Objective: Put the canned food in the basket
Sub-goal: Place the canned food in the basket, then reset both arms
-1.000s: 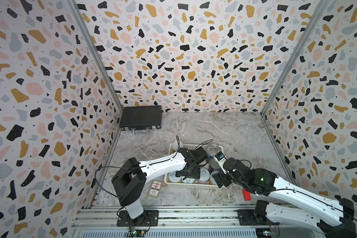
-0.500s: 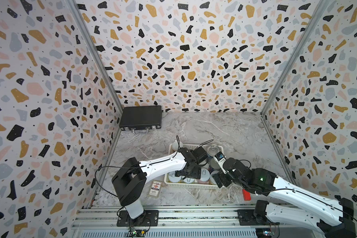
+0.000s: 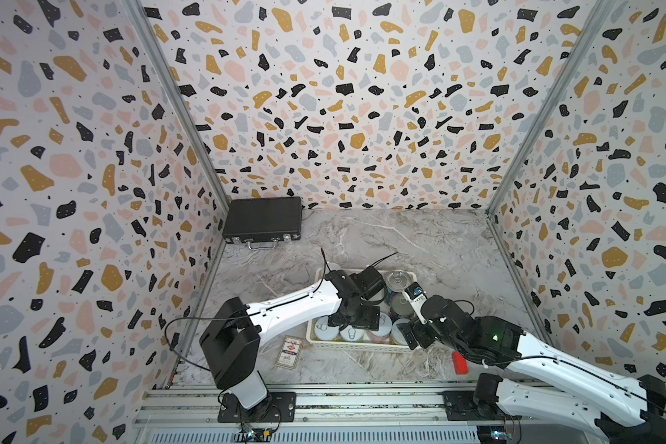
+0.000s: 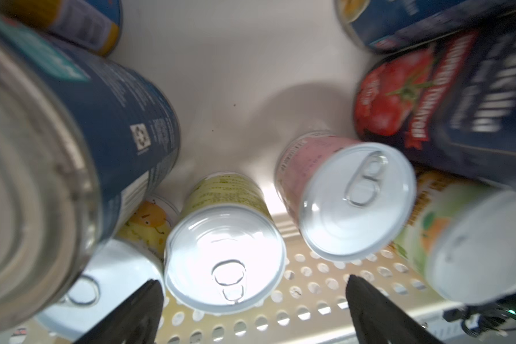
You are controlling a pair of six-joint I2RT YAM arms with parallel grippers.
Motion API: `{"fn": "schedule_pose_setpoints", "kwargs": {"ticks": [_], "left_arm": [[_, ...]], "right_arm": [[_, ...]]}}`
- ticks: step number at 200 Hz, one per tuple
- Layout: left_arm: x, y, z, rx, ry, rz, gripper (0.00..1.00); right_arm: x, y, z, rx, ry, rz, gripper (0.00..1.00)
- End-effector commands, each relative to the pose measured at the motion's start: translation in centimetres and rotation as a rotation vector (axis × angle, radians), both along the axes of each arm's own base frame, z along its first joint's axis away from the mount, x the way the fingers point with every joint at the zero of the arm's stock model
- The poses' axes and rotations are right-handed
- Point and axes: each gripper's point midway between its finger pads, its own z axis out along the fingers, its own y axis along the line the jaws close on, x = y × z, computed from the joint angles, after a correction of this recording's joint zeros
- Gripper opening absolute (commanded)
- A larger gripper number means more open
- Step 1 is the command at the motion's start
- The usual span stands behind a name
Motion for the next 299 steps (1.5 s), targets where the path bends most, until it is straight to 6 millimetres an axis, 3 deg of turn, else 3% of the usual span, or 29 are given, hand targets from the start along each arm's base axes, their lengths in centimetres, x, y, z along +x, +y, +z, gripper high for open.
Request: {"fn": "schedule_pose_setpoints", "kwargs": {"ticks": [1, 19, 34, 58, 104, 123, 146, 183, 213, 231, 249, 264, 272, 278, 285, 299], "left_arm": [[1.3, 1.2, 5.0, -0.081, -0.11, 0.021, 1.0], [2.6, 4.1, 7.9, -0.096, -0.229, 0.09, 1.0], [4.1, 8.3, 10.0, -0.044, -0.376, 0.201, 1.0], [6.4, 15.0, 11.4, 0.066, -0.632, 0.371, 1.0], [8.9, 22.5, 10.3, 0.316, -0.907, 0.476, 1.0], [9.4, 25.5, 9.1, 0.422, -0.922, 0.559, 1.0], [9.7, 27.3, 7.8, 0.497, -0.942, 0.569, 1.0], [9.9, 29.0, 5.4, 0.572, -1.036, 0.549, 1.0], [11.5, 29.4, 2.3, 0.515, -1.07, 0.531, 1.0], [13.1, 30.3, 1.0, 0.483, -1.065, 0.535, 1.0], [14.8, 29.8, 0.4, 0.399, -1.032, 0.477, 1.0], [15.6, 30.3, 0.1, 0.358, -1.036, 0.489, 1.0], [15.4, 30.8, -1.0, 0.34, -1.055, 0.512, 1.0], [16.1, 31.0, -0.2, 0.295, -1.142, 0.521, 1.0], [16.4, 29.1, -2.2, 0.233, -1.071, 0.398, 1.0], [17.1, 28.3, -2.1, 0.239, -1.087, 0.351, 1.0]], "right_arm": [[0.9, -1.9, 1.8, 0.022, -0.095, -0.085, 1.0], [1.7, -3.5, 2.9, 0.037, -0.172, -0.16, 1.0], [2.4, -5.1, 3.9, 0.05, -0.25, -0.238, 1.0], [3.6, -7.9, 5.0, 0.029, -0.396, -0.382, 1.0], [5.1, -11.5, 4.5, -0.162, -0.645, -0.562, 1.0], [5.7, -11.1, 4.0, -0.194, -0.738, -0.557, 1.0], [7.2, -11.5, 2.9, -0.195, -0.762, -0.553, 1.0], [11.4, -17.7, -2.4, -0.263, -0.582, -0.761, 1.0], [14.4, -19.4, -6.1, -0.27, -0.526, -0.792, 1.0], [16.2, -19.5, -6.2, -0.251, -0.532, -0.788, 1.0], [17.7, -19.3, -6.0, -0.205, -0.571, -0.778, 1.0], [18.9, -20.3, -7.4, -0.233, -0.547, -0.809, 1.0], [19.7, -20.8, -7.1, -0.238, -0.569, -0.829, 1.0], [19.8, -21.0, -7.7, -0.239, -0.502, -0.838, 1.0], [20.1, -21.6, -8.5, -0.205, -0.426, -0.838, 1.0], [20.7, -22.1, -9.0, -0.17, -0.394, -0.839, 1.0]]}}
